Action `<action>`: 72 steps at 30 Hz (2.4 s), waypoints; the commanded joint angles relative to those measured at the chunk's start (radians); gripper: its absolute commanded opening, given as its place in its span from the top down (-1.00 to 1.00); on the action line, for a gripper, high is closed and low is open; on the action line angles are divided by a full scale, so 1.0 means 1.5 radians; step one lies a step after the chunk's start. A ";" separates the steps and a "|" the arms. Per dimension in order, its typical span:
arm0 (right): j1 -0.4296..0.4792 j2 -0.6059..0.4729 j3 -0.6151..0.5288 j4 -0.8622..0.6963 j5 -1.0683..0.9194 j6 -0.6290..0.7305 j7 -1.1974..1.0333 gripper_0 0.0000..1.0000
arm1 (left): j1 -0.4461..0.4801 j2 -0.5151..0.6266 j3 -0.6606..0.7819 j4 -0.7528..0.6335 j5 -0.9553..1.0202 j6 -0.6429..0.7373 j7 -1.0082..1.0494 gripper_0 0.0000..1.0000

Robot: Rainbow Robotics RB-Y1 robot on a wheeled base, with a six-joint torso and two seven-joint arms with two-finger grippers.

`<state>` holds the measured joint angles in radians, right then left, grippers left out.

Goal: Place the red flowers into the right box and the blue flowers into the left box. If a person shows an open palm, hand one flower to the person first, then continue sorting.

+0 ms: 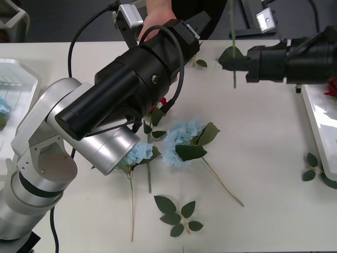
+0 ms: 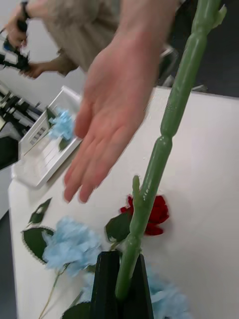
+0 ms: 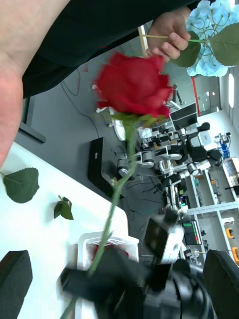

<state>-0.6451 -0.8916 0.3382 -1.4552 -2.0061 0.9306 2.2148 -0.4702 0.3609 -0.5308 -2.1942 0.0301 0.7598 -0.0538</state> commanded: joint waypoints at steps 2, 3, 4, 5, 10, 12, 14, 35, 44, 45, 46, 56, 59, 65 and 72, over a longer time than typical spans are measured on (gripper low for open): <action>-0.040 0.001 -0.055 0.042 0.045 -0.079 0.018 1.00 | 0.000 -0.004 -0.011 -0.011 0.001 -0.009 0.021 -1.00; -0.051 0.007 -0.055 0.052 0.048 -0.103 0.022 1.00 | 0.000 -0.004 -0.011 -0.011 0.001 -0.009 0.021 -1.00; -0.057 0.010 -0.055 0.057 0.049 -0.114 0.025 1.00 | 0.000 -0.004 -0.011 -0.011 0.001 -0.009 0.021 -1.00; -0.071 0.020 -0.055 0.068 0.053 -0.145 0.041 1.00 | 0.000 -0.004 -0.011 -0.011 0.001 -0.009 0.021 -1.00; -0.127 0.077 -0.055 0.107 0.102 -0.230 0.141 1.00 | 0.000 -0.004 -0.011 -0.011 0.001 -0.009 0.021 -1.00; -0.144 0.093 -0.055 0.113 0.109 -0.257 0.177 1.00 | 0.000 -0.004 -0.011 -0.011 0.001 -0.009 0.021 -1.00; -0.165 0.120 -0.055 0.118 0.125 -0.296 0.229 1.00 | 0.000 -0.004 -0.011 -0.011 0.001 -0.009 0.021 -1.00; -0.194 0.200 -0.055 0.119 0.223 -0.381 0.327 1.00 | 0.000 -0.004 -0.011 -0.011 0.001 -0.009 0.021 -1.00; -0.193 0.200 -0.044 0.119 0.223 -0.380 0.327 1.00 | 0.000 -0.004 -0.011 -0.011 0.001 -0.009 0.021 -1.00; -0.194 0.200 -0.044 0.119 0.223 -0.380 0.327 0.47 | 0.000 -0.004 -0.011 -0.011 0.001 -0.009 0.021 -1.00; -0.194 0.200 -0.044 0.120 0.222 -0.380 0.327 0.13 | 0.000 -0.004 -0.011 -0.011 0.001 -0.009 0.021 -1.00; -0.193 0.186 -0.044 0.119 0.222 -0.315 0.327 -0.79 | 0.000 -0.004 -0.011 -0.011 0.001 -0.009 0.021 -1.00; -0.193 0.179 -0.044 0.120 0.222 -0.290 0.327 -0.80 | 0.000 -0.004 -0.011 -0.011 0.001 -0.009 0.021 -1.00; -0.189 0.157 -0.043 0.120 0.221 -0.204 0.327 -0.79 | 0.000 -0.004 -0.011 -0.011 0.001 -0.009 0.021 -1.00; -0.142 0.126 -0.018 0.120 0.226 -0.046 0.276 -0.80 | 0.006 0.004 -0.017 -0.010 0.021 -0.001 0.025 -1.00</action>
<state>-0.8744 -0.6405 0.2804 -1.2624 -1.6744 0.8181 2.7057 -0.4693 0.3609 -0.5359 -2.1906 0.0316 0.7598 -0.0538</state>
